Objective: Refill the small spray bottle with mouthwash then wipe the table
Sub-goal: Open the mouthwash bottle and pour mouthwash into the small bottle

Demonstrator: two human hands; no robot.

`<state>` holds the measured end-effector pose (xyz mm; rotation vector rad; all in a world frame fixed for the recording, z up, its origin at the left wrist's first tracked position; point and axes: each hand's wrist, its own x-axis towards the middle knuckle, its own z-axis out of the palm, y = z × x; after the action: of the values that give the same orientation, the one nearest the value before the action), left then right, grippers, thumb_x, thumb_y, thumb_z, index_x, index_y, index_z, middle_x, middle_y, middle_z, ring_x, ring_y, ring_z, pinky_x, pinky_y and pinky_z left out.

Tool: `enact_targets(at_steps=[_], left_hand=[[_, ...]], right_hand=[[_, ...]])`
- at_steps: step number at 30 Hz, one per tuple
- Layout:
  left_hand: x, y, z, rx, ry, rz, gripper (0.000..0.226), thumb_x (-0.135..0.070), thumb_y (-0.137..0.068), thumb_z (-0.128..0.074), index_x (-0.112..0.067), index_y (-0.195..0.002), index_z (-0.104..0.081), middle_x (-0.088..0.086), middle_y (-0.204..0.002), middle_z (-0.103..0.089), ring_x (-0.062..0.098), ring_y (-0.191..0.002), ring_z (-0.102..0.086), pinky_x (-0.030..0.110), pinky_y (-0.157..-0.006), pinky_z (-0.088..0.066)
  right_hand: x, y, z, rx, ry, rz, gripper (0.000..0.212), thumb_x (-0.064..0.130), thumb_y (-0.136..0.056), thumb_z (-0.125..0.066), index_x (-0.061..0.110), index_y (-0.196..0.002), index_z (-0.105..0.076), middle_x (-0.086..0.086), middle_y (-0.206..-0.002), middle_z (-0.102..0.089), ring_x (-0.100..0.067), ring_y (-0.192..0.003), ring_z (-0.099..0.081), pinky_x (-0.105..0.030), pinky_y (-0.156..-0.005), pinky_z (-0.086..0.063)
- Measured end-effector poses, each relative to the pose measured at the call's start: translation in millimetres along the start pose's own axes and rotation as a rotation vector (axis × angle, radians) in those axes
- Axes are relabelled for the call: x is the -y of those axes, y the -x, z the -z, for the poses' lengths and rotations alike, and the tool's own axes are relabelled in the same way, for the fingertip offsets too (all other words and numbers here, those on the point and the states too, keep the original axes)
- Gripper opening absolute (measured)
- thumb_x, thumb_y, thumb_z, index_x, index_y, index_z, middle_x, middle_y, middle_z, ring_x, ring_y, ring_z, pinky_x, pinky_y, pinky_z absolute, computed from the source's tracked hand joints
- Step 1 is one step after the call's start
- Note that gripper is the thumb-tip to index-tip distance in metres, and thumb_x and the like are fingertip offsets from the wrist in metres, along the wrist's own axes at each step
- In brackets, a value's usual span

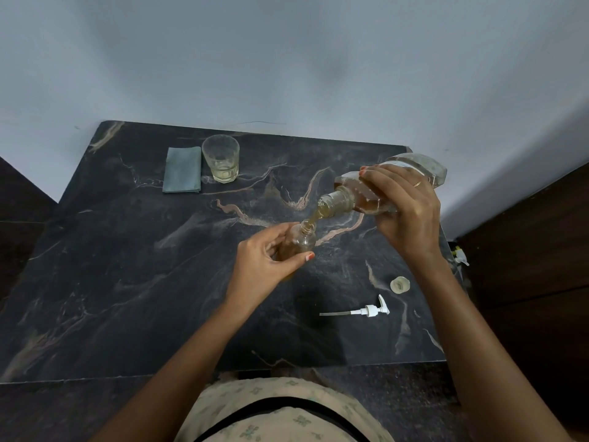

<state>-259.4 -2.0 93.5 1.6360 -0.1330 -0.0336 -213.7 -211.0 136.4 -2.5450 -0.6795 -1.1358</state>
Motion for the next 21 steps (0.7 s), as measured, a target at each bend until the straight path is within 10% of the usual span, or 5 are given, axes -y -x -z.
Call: enact_targets(at_steps=[21], left_hand=[[-0.3, -7.2, -2.0, 0.014, -0.007, -0.025, 0.047, -0.001, -0.065, -0.077, -0.026, -0.101, -0.06, -0.014, -0.093, -0.066, -0.002, -0.089, -0.065, 0.008, -0.078, -0.047]], right_hand=[[-6.2, -3.4, -2.5, 0.015, -0.002, 0.011, 0.023, 0.003, -0.079, -0.069, 0.006, -0.101, -0.065, -0.007, -0.103, -0.07, -0.02, -0.099, -0.064, -0.031, -0.089, -0.044]])
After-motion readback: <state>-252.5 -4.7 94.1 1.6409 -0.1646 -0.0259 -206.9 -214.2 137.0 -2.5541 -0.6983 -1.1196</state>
